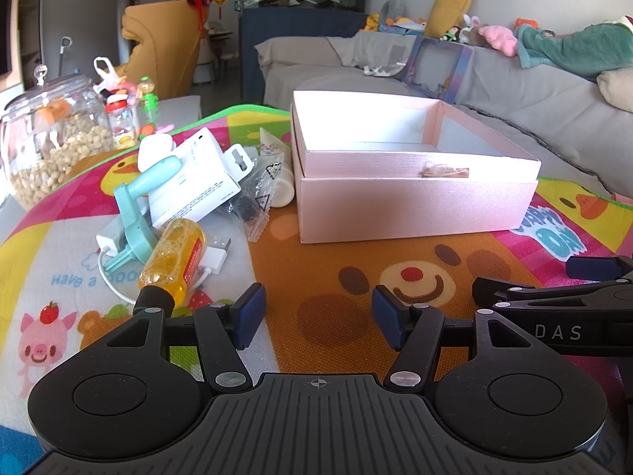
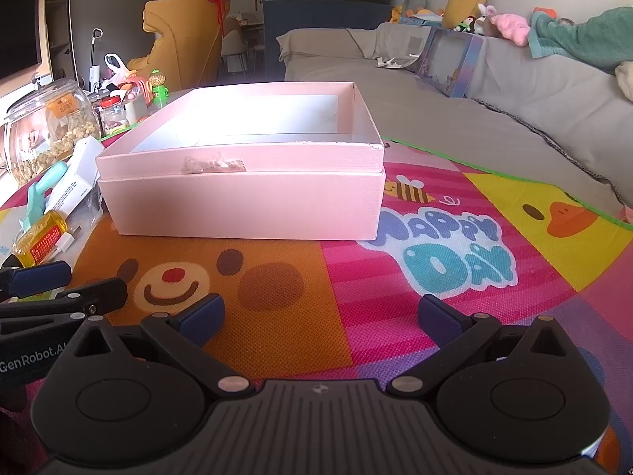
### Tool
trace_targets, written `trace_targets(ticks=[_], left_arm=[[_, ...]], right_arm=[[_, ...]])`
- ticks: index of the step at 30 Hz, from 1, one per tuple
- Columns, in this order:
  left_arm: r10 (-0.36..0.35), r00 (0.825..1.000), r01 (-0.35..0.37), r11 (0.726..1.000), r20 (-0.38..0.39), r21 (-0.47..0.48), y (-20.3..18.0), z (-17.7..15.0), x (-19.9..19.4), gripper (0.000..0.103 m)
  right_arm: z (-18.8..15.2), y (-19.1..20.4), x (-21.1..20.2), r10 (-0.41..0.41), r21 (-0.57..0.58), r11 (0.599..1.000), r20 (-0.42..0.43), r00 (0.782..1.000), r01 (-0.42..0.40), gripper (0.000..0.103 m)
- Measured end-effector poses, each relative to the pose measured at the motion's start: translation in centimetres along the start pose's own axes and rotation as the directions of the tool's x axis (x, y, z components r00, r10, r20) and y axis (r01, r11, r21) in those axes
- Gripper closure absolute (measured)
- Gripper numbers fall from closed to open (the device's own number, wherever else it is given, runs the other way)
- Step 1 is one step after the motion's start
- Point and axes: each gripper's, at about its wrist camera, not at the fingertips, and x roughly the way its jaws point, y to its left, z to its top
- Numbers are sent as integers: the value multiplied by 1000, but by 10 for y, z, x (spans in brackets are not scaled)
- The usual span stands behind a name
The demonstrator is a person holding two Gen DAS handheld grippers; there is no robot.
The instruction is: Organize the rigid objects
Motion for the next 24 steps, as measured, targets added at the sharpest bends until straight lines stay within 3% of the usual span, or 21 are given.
trace_targets(ticks=[24], left_arm=[[-1,1000,1,1000,0,-1,-2,3,1,38]], right_arm=[[1,0,0,-1,-2,1000,-1,1000,1,0]])
